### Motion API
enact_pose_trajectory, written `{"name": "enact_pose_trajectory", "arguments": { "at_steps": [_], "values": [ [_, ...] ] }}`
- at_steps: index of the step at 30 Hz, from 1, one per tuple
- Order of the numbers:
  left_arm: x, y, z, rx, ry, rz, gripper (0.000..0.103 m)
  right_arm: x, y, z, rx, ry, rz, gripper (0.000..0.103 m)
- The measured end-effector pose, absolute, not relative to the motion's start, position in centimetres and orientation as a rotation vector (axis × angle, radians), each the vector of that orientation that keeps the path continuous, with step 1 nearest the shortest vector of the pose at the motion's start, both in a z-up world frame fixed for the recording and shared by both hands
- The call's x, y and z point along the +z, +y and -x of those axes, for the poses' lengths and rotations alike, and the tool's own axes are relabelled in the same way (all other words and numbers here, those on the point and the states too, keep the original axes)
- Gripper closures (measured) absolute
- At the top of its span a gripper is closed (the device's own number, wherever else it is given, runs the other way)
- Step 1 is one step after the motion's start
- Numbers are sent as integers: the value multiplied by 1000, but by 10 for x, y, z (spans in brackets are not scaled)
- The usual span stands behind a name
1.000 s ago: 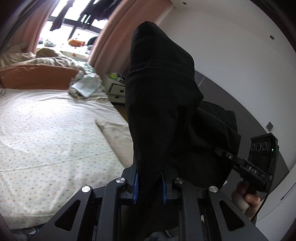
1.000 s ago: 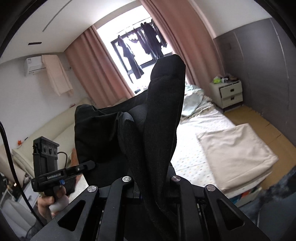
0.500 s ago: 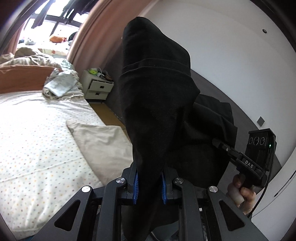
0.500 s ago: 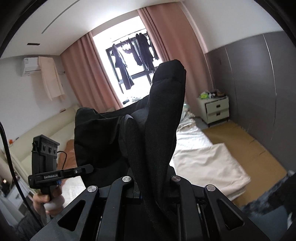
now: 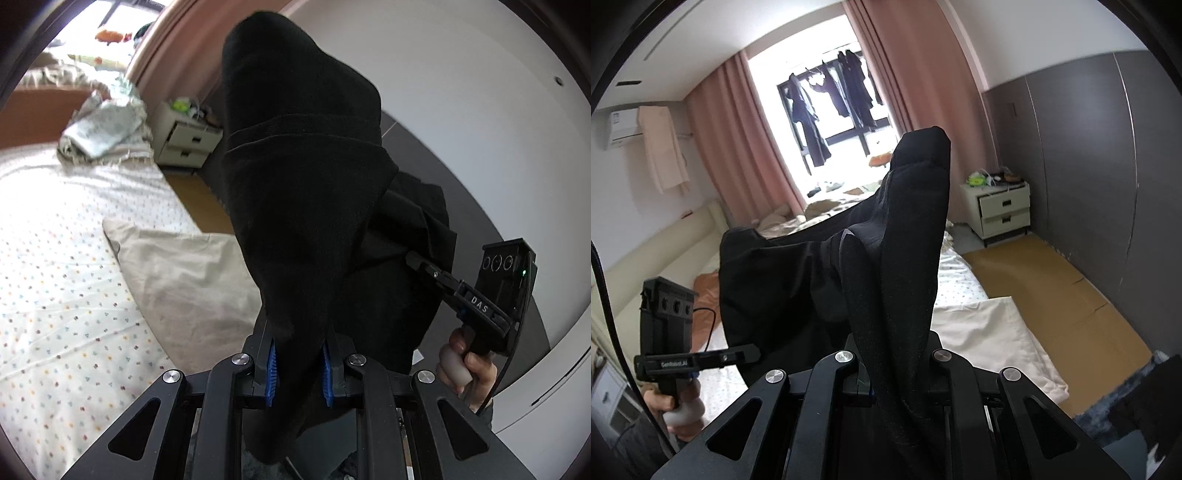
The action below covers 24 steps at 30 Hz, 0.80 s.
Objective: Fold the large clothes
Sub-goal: 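Lift the folded black jacket with both grippers and carry it toward the beige stack, then lower the jacket onto the beige folded clothes with both grippers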
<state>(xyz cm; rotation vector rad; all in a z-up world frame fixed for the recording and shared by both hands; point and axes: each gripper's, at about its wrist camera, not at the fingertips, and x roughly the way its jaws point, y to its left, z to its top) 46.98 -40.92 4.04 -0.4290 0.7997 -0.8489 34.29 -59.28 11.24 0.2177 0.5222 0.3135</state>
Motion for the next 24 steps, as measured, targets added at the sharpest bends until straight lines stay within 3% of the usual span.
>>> {"name": "enact_pose_trajectory", "arguments": {
  "at_steps": [24],
  "values": [
    [-104, -401, -647, -778, 1065, 592, 83, -32, -607, -564, 216, 835, -223, 90]
  ]
}}
